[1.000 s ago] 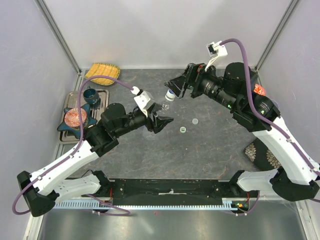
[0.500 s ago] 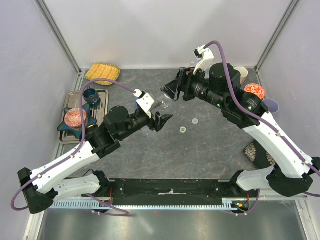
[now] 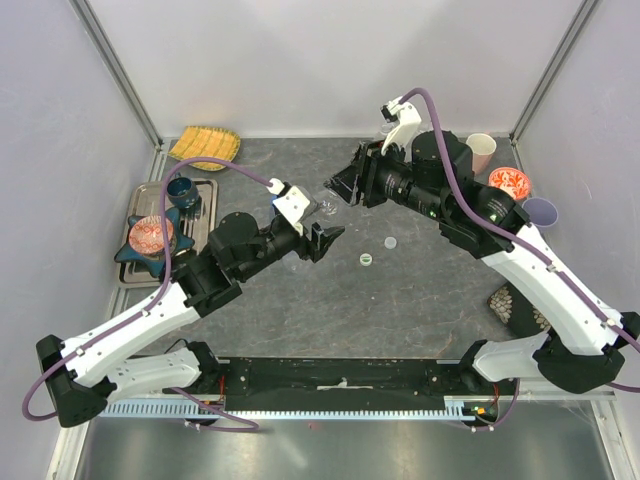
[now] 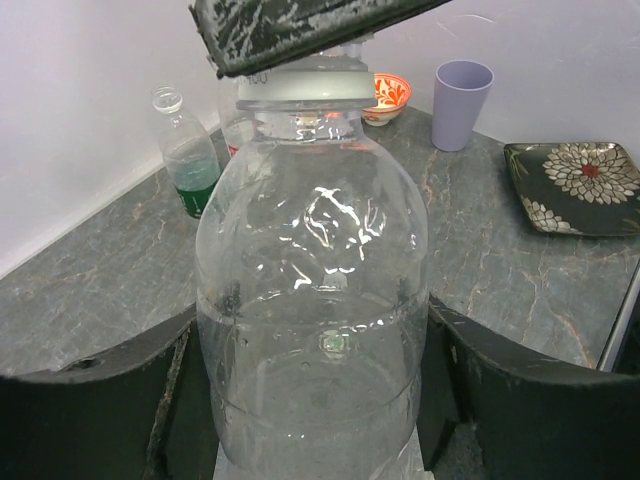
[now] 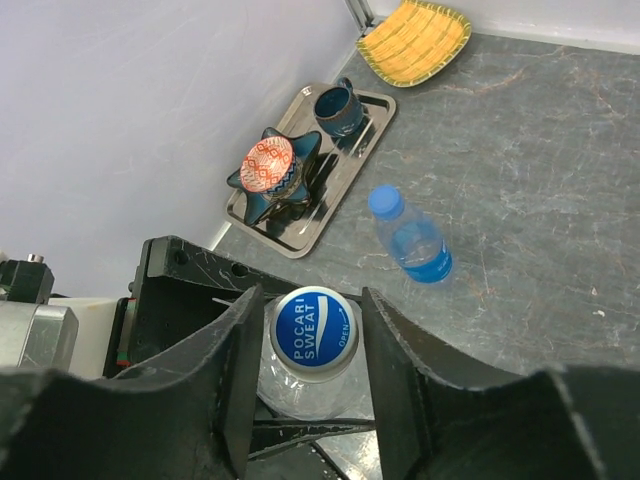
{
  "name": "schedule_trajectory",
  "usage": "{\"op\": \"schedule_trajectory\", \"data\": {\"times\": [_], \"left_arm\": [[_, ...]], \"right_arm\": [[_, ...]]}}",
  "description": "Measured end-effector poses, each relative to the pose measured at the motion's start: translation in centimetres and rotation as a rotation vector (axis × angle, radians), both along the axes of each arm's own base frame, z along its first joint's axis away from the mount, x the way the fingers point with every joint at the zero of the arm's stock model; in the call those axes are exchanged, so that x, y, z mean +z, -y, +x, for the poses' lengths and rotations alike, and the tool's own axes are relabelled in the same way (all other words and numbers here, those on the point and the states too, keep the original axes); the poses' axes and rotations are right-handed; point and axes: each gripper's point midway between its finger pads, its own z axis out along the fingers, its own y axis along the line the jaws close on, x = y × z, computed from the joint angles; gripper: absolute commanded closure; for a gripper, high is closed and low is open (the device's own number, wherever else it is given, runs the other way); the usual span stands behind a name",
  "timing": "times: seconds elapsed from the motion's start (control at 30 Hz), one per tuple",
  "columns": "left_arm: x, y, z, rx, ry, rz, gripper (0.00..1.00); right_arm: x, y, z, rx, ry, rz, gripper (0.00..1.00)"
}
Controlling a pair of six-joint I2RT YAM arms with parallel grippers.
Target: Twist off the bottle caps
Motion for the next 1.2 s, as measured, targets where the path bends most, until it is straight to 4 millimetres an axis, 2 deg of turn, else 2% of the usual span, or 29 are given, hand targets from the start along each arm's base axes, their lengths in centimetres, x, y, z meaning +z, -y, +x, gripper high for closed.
{"op": "schedule_trajectory", "data": {"times": [0.1, 0.2, 0.23, 0.27, 0.47, 0.57, 0.63, 0.77, 0.87, 0.97, 1.1, 1.2], "left_arm": [[0.0, 0.0, 0.0, 0.000, 0.000, 0.000, 0.65], [-0.2, 0.0, 0.0, 0.000, -0.002, 0.003, 0.65], [-0.2, 0.0, 0.0, 0.000, -0.003, 0.004, 0.65], [-0.2, 0.0, 0.0, -0.002, -0.003, 0.004, 0.65], [-0.4, 0.6, -0.8, -0.056, -0.007, 0.007, 0.66], [-0.6, 1.3, -2.1, -0.140, -0.022, 0.009, 0.66], [-0.5, 2.0, -3.9, -0.259, -0.052, 0.004, 0.66], [2.1, 2.6, -7.9, -0.518, -0.108, -0.064, 0.66], [4.5, 2.5, -10.3, -0.684, -0.125, -0.121, 0.66], [5.3, 2.1, -11.9, -0.787, -0.146, -0.141, 0.66], [5.2, 1.2, -12.4, -0.811, -0.161, -0.150, 0.64], [5.0, 0.1, -12.9, -0.780, -0.150, -0.160, 0.63]], "right_arm": [[-0.2, 0.0, 0.1, -0.003, -0.001, -0.003, 0.60], [-0.4, 0.1, 0.1, -0.007, 0.000, -0.008, 0.80], [-0.5, 0.1, 0.2, -0.011, -0.001, -0.009, 0.94], [-0.5, 0.2, 0.2, -0.014, 0.001, -0.009, 1.00], [-0.5, 1.0, -0.3, -0.019, 0.038, -0.013, 1.00], [-0.3, 1.8, -1.4, 0.004, 0.088, -0.028, 1.00], [0.6, 2.6, -1.8, 0.007, 0.139, -0.029, 1.00], [3.3, 3.4, -3.2, 0.068, 0.256, -0.002, 1.00], [4.5, 3.1, -4.6, 0.144, 0.311, 0.018, 1.00], [4.9, 2.8, -5.2, 0.182, 0.338, 0.022, 1.00], [4.1, 4.0, -3.8, 0.078, 0.335, -0.005, 1.00], [1.8, 5.8, -1.5, -0.074, 0.293, -0.073, 1.00]]}}
